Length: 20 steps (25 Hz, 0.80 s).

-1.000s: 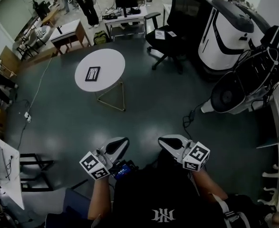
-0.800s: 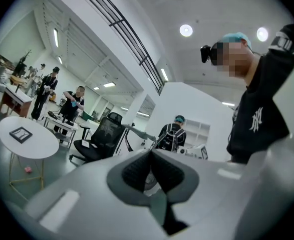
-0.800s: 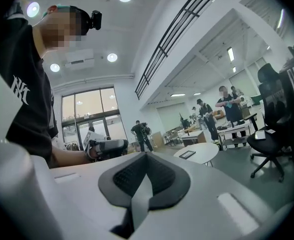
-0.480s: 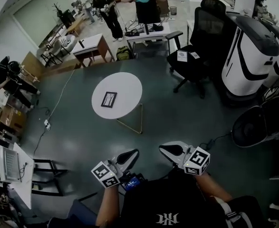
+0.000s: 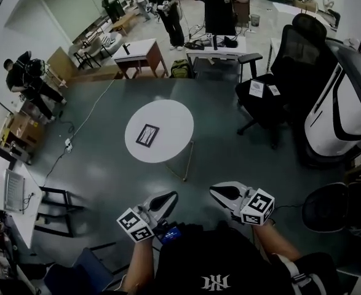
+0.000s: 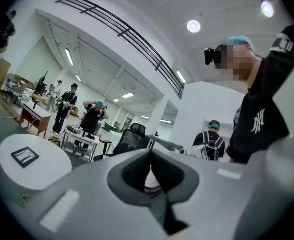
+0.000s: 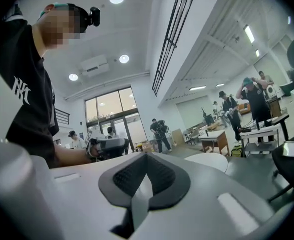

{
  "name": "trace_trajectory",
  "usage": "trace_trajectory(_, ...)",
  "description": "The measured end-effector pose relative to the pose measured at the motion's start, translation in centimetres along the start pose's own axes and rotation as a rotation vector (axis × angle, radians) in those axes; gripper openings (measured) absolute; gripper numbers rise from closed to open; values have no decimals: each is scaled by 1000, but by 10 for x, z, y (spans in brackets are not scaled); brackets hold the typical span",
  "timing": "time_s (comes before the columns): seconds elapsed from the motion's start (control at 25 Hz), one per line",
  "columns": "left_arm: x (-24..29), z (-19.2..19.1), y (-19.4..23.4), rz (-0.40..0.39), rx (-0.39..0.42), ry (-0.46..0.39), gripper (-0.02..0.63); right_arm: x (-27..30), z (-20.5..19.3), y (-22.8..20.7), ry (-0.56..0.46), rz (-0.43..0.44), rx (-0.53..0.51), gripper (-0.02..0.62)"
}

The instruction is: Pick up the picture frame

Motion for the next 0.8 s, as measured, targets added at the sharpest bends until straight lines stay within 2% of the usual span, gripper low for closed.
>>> trace_trajectory(0.12, 5, -2, 17, 43, -7, 15, 3, 16, -3, -21, 16, 44, 35, 2)
trace_trajectory(0.32, 16, 1, 67, 110, -49, -24, 3, 55, -8, -65, 68, 108, 55, 2)
trace_trajectory(0.48, 45, 8, 118, 112, -75, -53, 3, 87, 8, -118, 102, 112, 37, 2)
trace_trajectory(0.64, 62, 42, 175, 116, -67, -99, 3, 128, 43, -165, 124, 103, -1, 2)
trace_trajectory(0.8, 65, 79, 227, 127, -45, -110, 3, 175, 78, -199, 129, 100, -32, 2)
Point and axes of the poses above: the fingertips, and each gripper's own axes: x forward along the fingers, y to its left, z out of its top, the point moved 6 cm from there along -x, backward along the fingers, and after that the axes turned 2 degrees about y, right-handed, at the moved point
